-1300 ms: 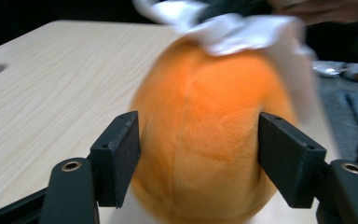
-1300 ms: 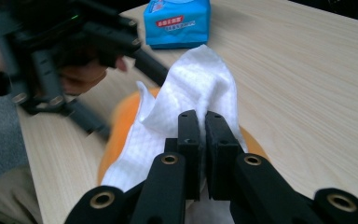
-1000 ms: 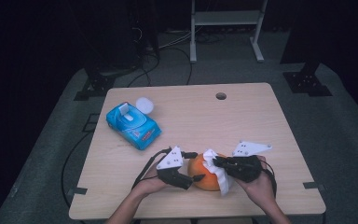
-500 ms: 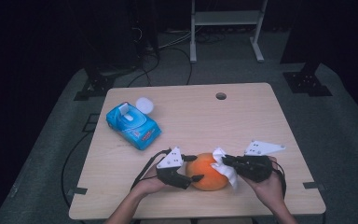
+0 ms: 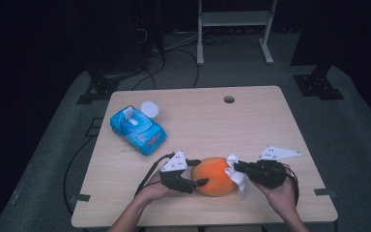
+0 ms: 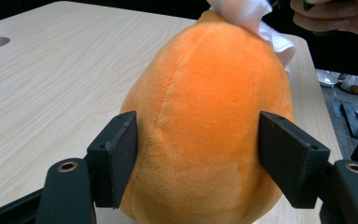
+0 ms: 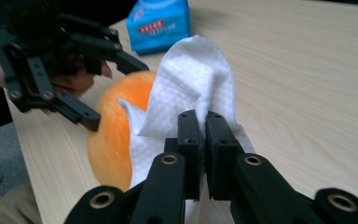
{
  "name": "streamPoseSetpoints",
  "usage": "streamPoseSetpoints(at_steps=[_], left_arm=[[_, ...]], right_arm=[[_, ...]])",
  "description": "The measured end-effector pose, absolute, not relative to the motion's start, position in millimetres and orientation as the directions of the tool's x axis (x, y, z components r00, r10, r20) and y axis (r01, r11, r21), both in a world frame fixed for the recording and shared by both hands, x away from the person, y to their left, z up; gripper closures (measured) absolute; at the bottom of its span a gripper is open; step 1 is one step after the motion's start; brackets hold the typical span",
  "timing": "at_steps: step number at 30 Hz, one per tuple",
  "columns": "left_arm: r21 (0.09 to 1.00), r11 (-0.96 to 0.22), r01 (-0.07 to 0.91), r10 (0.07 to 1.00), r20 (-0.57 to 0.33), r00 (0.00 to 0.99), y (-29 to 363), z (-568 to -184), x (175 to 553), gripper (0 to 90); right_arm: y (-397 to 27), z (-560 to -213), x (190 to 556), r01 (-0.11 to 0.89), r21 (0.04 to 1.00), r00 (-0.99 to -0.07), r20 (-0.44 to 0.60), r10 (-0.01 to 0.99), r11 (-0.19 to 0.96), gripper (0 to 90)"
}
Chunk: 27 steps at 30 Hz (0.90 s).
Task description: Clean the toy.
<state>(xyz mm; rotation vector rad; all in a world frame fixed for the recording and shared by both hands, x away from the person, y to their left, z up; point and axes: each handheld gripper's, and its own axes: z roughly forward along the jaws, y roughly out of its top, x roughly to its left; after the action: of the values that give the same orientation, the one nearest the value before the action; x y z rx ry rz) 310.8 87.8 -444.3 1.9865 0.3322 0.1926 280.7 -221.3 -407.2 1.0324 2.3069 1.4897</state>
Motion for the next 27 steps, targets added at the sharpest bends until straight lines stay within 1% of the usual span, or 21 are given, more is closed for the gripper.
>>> streamPoseSetpoints(at_steps=[4,10,12,15,17,19,23,27], left_arm=[[0.904,-0.399,0.154,0.323,-0.018,0.946,91,-445,312,30.0],[0.904,-0.395,0.164,0.336,-0.025,0.942,90,-445,312,30.0],[0.904,-0.401,0.152,0.328,-0.013,0.944,87,-444,311,30.0],[0.905,-0.403,0.137,0.318,-0.002,0.948,82,-443,308,30.0],[0.904,-0.408,0.129,0.321,0.010,0.947,80,-442,307,30.0],[0.906,-0.401,0.134,0.323,0.003,0.946,82,-443,308,30.2],[0.907,-0.401,0.131,0.324,0.007,0.946,80,-441,307,30.6],[0.903,-0.416,0.105,0.315,0.035,0.948,73,-438,302,30.5]], right_arm=[[-216,-404,279,0.425,0.867,-0.749,0.175,0.640,0.261,85.2],[-225,-414,286,0.487,0.840,-0.720,0.230,0.655,0.241,85.3],[-224,-410,284,0.474,0.848,-0.724,0.221,0.654,0.237,85.3],[-215,-398,280,0.422,0.877,-0.757,0.202,0.622,0.230,85.2],[-206,-395,279,0.399,0.876,-0.772,0.162,0.615,0.270,85.2],[-205,-399,280,0.401,0.871,-0.772,0.156,0.616,0.283,85.3],[-219,-404,286,0.450,0.857,-0.739,0.200,0.644,0.250,85.3],[-212,-395,281,0.417,0.873,-0.760,0.182,0.624,0.253,85.1]])
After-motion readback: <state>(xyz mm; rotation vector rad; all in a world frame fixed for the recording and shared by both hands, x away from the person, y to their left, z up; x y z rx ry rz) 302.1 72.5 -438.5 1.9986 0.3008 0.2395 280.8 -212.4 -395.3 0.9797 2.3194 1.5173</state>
